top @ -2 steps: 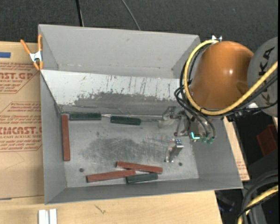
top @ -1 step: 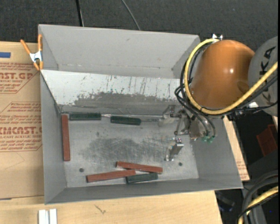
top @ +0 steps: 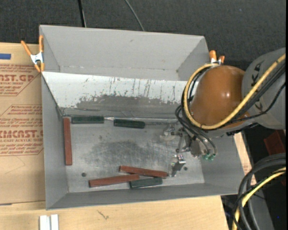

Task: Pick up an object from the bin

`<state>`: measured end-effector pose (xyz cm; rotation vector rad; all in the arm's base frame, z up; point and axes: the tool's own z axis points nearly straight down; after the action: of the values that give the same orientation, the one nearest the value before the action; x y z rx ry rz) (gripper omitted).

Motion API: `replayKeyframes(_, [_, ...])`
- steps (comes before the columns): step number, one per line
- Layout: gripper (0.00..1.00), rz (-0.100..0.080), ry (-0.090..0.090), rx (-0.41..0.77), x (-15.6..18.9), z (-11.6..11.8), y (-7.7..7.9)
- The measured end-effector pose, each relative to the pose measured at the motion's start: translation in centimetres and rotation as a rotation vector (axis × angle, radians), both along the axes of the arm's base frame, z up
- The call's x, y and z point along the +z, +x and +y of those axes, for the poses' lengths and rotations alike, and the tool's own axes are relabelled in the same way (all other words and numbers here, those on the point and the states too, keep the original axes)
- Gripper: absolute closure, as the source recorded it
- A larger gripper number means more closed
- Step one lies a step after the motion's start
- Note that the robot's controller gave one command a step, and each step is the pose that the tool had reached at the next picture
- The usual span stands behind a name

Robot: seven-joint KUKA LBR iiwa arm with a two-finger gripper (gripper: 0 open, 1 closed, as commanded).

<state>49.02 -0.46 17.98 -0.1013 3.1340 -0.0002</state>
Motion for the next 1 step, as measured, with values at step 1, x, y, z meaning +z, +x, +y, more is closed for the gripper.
replayKeyframes(1, [0.0, 0.007, 0.001, -0.03, -5.25, 0.68, 1.54])
